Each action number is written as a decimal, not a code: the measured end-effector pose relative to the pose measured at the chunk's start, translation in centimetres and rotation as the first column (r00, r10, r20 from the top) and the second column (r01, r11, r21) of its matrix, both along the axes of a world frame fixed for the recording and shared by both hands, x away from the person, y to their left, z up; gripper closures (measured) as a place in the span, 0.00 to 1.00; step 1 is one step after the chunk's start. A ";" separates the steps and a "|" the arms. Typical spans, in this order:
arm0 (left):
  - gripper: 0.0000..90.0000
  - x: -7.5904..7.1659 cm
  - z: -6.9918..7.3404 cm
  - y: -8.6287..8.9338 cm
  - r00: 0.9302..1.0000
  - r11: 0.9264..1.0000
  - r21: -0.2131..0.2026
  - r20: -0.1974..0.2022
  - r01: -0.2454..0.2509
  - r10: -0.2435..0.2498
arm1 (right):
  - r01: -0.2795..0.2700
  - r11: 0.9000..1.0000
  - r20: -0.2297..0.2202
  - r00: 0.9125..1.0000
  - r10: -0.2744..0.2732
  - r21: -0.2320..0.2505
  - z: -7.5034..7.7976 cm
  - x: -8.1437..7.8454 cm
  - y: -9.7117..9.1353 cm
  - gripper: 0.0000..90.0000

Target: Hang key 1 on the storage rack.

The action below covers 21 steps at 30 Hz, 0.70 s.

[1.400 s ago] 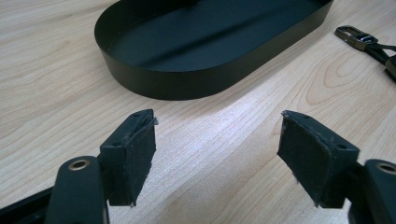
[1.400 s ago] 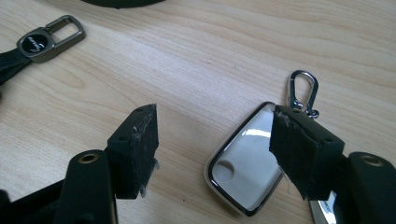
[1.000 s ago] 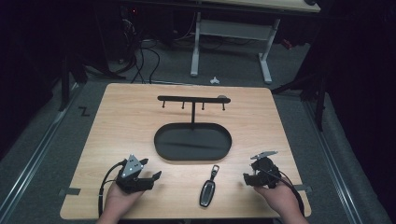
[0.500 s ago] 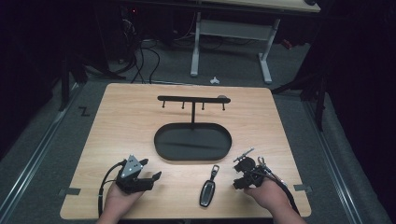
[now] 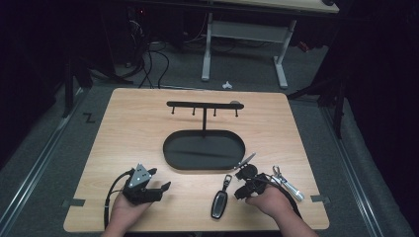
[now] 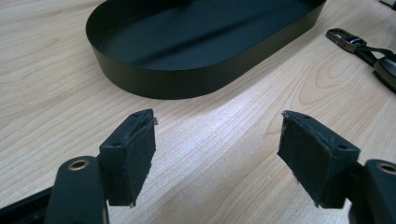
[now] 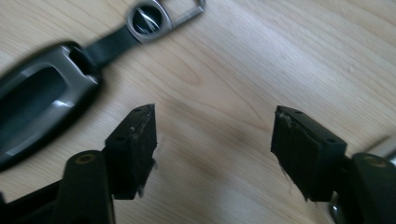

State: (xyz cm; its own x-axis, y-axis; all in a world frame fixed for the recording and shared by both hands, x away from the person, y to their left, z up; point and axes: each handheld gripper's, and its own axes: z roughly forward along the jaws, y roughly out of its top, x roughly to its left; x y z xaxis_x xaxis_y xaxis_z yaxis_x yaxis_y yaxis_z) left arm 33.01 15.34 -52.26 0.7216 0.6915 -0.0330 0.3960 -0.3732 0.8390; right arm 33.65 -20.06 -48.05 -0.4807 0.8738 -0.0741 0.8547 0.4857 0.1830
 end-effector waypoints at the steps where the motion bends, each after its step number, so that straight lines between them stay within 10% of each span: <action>1: 0.31 0.0 0.0 0.0 1.000 1.000 0.000 0.000 0.000 0.000 | 0.005 1.000 0.000 1.000 -0.005 0.011 0.1 0.0 0.2 0.33; 21: 0.31 0.1 -0.1 -0.1 1.000 1.000 0.010 -0.005 0.007 -0.007 | 0.042 0.980 -0.029 0.999 -0.037 0.196 0.4 0.0 4.4 0.37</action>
State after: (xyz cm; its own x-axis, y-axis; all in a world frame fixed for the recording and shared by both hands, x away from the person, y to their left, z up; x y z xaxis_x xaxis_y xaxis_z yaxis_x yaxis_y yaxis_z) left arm 33.12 15.28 -52.39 0.7262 0.6869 -0.0291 0.3972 -0.3846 0.8333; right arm 33.67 -15.67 -47.62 -0.4452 0.8884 0.1123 0.8779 0.4083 0.2500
